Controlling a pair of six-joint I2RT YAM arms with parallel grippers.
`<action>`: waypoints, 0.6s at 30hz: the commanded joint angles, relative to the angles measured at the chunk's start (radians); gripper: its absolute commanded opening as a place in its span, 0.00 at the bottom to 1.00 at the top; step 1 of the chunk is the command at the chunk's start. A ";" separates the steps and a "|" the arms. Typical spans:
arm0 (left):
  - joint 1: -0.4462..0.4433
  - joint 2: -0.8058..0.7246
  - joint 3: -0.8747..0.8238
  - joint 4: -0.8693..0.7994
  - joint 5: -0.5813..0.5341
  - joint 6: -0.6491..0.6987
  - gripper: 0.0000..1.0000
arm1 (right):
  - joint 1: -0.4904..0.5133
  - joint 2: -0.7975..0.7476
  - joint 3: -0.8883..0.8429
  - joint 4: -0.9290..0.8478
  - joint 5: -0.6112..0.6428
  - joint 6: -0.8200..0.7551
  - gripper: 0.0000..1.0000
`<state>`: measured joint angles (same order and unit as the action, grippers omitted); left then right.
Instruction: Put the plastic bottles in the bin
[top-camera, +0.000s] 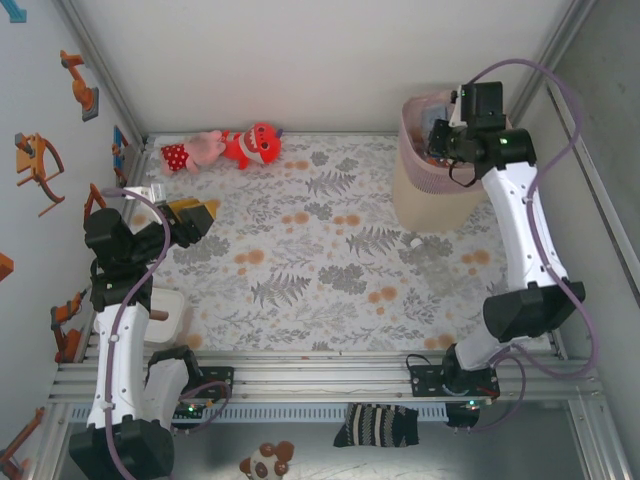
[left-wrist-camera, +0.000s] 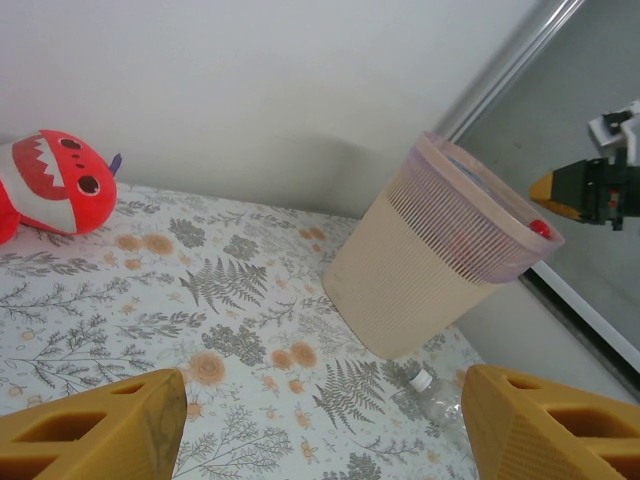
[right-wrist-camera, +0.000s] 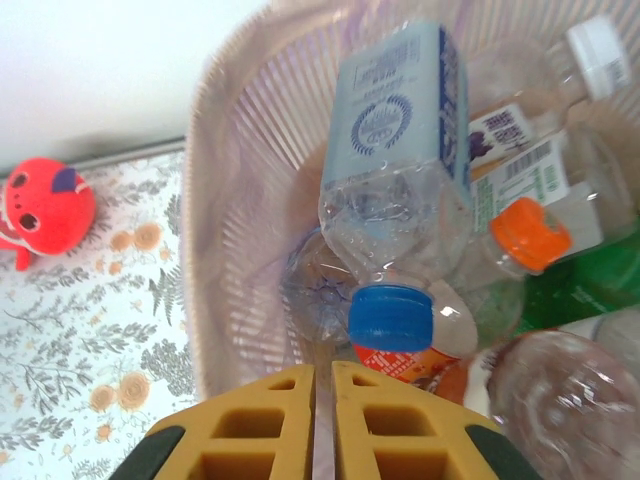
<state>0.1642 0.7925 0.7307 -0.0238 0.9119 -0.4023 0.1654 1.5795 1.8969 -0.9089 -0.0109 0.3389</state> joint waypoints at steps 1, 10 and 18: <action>-0.003 -0.003 0.007 -0.004 0.006 0.022 0.73 | 0.003 -0.075 -0.006 0.007 0.019 -0.010 0.12; -0.003 -0.009 0.004 -0.008 0.003 0.025 0.73 | 0.004 -0.151 -0.095 0.020 -0.037 0.020 0.13; -0.002 0.004 0.007 0.004 0.004 0.016 0.73 | 0.013 -0.375 -0.361 -0.031 -0.046 -0.016 0.18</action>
<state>0.1642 0.7979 0.7307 -0.0235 0.9115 -0.4023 0.1665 1.2812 1.5822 -0.9054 -0.0406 0.3416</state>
